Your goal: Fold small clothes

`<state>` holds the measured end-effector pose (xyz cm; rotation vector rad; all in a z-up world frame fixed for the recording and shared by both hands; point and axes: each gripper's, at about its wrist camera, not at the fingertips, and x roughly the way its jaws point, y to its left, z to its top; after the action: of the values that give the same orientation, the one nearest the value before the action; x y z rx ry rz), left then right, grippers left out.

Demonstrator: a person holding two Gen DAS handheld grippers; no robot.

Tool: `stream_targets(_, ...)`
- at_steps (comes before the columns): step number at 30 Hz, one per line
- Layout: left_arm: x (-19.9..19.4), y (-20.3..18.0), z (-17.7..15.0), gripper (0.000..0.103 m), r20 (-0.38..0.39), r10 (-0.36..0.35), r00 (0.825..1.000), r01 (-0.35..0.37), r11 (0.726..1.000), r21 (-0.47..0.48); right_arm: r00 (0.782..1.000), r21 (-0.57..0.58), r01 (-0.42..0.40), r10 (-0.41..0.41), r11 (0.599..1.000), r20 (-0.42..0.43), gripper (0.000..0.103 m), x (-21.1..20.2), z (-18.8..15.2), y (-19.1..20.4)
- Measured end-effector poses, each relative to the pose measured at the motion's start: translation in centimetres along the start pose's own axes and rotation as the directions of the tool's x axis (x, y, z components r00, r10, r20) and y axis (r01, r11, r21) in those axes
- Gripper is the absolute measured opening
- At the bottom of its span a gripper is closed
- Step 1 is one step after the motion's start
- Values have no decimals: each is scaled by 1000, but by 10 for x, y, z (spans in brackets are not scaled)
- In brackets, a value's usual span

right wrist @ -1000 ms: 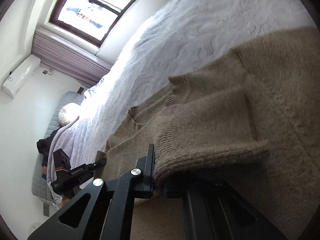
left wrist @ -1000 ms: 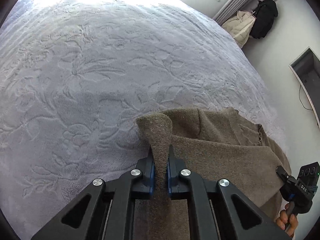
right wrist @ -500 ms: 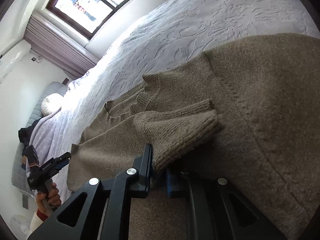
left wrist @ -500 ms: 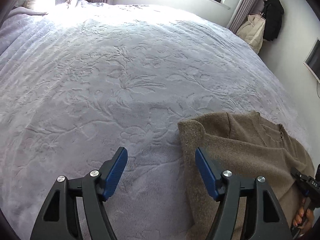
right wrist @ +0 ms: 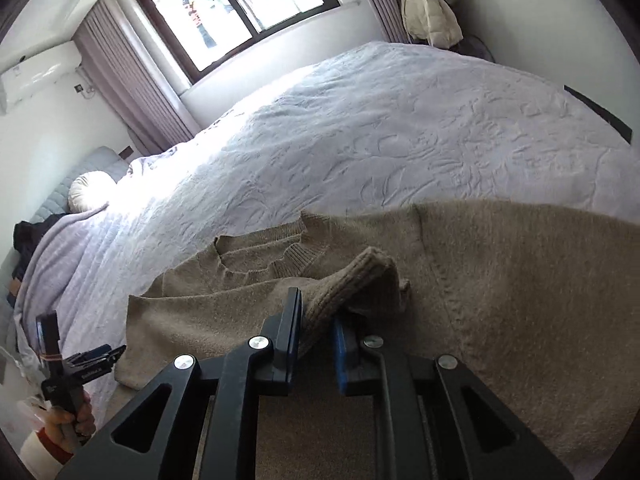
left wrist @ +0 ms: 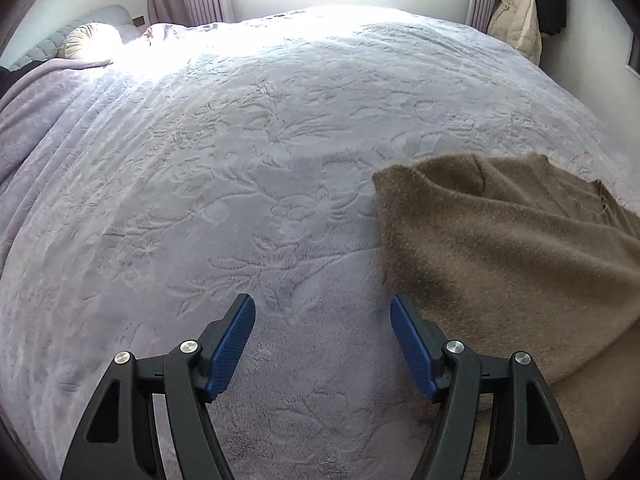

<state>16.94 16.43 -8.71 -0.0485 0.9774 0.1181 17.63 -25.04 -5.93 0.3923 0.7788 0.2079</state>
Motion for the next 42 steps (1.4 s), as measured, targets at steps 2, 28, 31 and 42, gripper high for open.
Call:
stream_targets(2,-7,-6,5,71,16,-35,999,35,999,11,996,101,-21,30,995,-83,19,14,-6,-16)
stream_targets(28,-20,-64,-1,85,29,-67,997,65,996,66,997,28,-71,72,997,-38,17,-23,-9,3)
stream_targets(31,-2,-85,-16,85,-5,30,1000,-29,990,138,989,22,-102,104,995,-109,24,5,-17,25)
stream_targets(42,-5,-7,-32,97,-27,-140,990,138,989,-58,973,100,-138,154,985,-172,36,-2,-62,8)
